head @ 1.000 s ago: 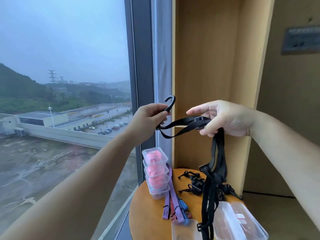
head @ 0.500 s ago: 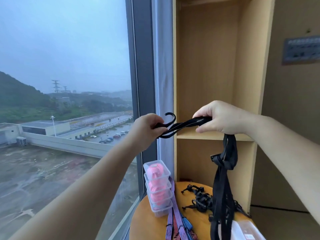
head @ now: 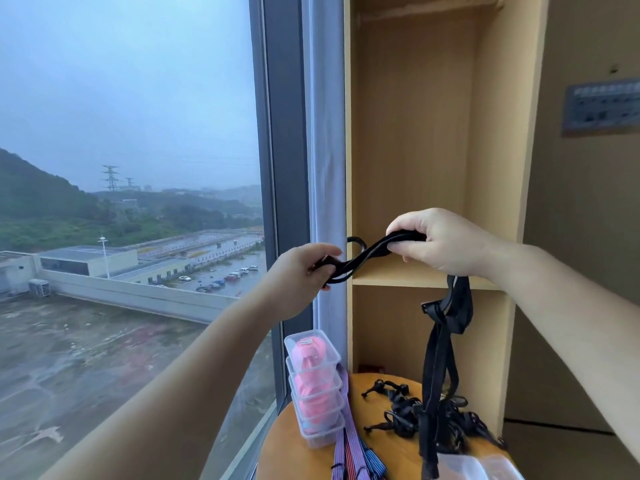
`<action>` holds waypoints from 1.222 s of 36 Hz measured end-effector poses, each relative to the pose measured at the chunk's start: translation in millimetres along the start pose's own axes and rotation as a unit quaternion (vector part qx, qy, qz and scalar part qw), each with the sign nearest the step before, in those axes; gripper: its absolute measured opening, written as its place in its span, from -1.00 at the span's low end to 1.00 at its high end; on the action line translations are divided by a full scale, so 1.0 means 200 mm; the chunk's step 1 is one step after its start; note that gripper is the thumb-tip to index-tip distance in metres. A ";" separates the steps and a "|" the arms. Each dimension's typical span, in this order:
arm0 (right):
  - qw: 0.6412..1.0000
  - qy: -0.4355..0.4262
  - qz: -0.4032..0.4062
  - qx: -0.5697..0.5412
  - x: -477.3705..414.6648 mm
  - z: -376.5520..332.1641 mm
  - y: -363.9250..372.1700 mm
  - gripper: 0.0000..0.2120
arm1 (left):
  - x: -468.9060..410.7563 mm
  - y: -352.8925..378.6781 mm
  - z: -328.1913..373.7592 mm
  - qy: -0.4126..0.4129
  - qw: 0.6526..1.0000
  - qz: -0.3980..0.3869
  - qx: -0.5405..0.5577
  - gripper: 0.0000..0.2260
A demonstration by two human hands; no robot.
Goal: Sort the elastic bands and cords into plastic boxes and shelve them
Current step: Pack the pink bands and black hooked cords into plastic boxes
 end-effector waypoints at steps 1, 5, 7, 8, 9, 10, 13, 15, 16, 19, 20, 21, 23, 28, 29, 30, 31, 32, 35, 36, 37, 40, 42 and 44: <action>1.000 0.000 -0.006 -0.003 0.00 0.00 0.01 -0.88 | 0.00 -0.01 -0.01 -0.009 1.000 0.012 -0.003 -0.83; 0.999 -0.020 -0.016 -0.042 -0.01 -0.02 0.02 -0.90 | 0.01 -0.02 -0.02 -0.003 0.999 0.017 -0.043 -0.87; 0.997 -0.035 -0.026 -0.061 -0.02 -0.04 0.03 -0.89 | 0.01 0.01 -0.02 -0.005 0.999 -0.011 -0.041 -0.83; 0.997 -0.040 -0.034 -0.063 -0.02 -0.05 0.04 -0.89 | 0.01 0.02 -0.02 -0.009 0.999 -0.016 -0.042 -0.81; 0.996 -0.044 -0.041 -0.063 -0.03 -0.06 0.05 -0.90 | 0.01 0.03 -0.02 -0.010 0.999 -0.017 -0.050 -0.78; 0.996 -0.047 -0.044 -0.062 -0.04 -0.07 0.06 -0.90 | 0.01 0.04 -0.01 -0.006 0.998 -0.020 -0.064 -0.76; 0.997 -0.047 -0.035 -0.052 -0.08 -0.08 0.07 -0.87 | 0.02 0.09 0.03 0.029 0.993 -0.049 -0.100 -0.69; 0.998 -0.036 -0.028 -0.052 -0.10 -0.06 0.07 -0.84 | 0.03 0.12 0.05 0.049 0.992 -0.066 -0.100 -0.67; 0.998 -0.029 -0.026 -0.055 -0.11 -0.05 0.07 -0.82 | 0.04 0.12 0.05 0.058 0.992 -0.066 -0.091 -0.69; 0.997 -0.015 -0.020 -0.074 -0.12 0.01 0.07 -0.79 | 0.06 0.10 0.07 0.100 0.994 -0.041 -0.014 -0.70; 0.997 -0.009 -0.023 -0.079 -0.12 0.04 0.08 -0.80 | 0.07 0.07 0.07 0.109 0.993 -0.028 0.031 -0.68; 0.996 -0.004 -0.030 -0.088 -0.11 0.06 0.09 -0.82 | 0.08 0.05 0.06 0.112 0.990 -0.015 0.080 -0.67; 0.992 0.003 -0.048 -0.115 -0.11 0.09 0.14 -0.83 | 0.09 0.02 0.03 0.105 0.981 0.013 0.160 -0.67; 0.985 0.024 -0.055 -0.161 -0.10 0.12 0.27 -0.69 | 0.07 0.00 -0.01 0.086 0.953 0.066 0.283 -0.72; 0.985 0.030 -0.055 -0.161 -0.11 0.13 0.29 -0.68 | 0.06 0.00 -0.03 0.073 0.945 0.078 0.308 -0.72; 0.985 0.034 -0.055 -0.159 -0.11 0.14 0.31 -0.67 | 0.06 0.00 -0.05 0.060 0.941 0.095 0.318 -0.72; 0.985 0.036 -0.056 -0.156 -0.11 0.14 0.32 -0.66 | 0.06 -0.01 -0.07 0.049 0.940 0.115 0.316 -0.73; 0.986 0.039 -0.057 -0.153 -0.11 0.14 0.34 -0.66 | 0.06 -0.02 -0.08 0.041 0.940 0.136 0.311 -0.75; 0.987 0.039 -0.055 -0.146 -0.12 0.12 0.38 -0.68 | 0.06 -0.03 -0.09 0.031 0.930 0.187 0.314 -0.79; 0.988 0.038 -0.049 -0.144 -0.12 0.11 0.39 -0.67 | 0.06 -0.03 -0.09 0.035 0.931 0.197 0.306 -0.79; 0.988 0.037 -0.041 -0.146 -0.13 0.09 0.39 -0.66 | 0.06 -0.03 -0.07 0.042 0.935 0.200 0.289 -0.78; 0.980 0.030 -0.017 -0.198 -0.14 0.06 0.39 -0.62 | 0.05 -0.01 0.01 0.076 0.949 0.184 0.245 -0.79; 0.973 0.037 -0.005 -0.227 -0.13 0.04 0.38 -0.55 | 0.06 0.00 0.05 0.095 0.945 0.167 0.264 -0.72; 0.967 0.044 0.002 -0.252 -0.12 0.03 0.39 -0.39 | 0.06 0.01 0.06 0.106 0.944 0.153 0.272 -0.68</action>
Point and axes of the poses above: each hand's wrist, its own x-axis away from the middle knuckle, its own y-axis out of the palm, z = x × y, the point moved 8 cm from there along -x, towards the middle knuckle, and after that the axes turned 6 degrees about -z, right-handed, at the moved point
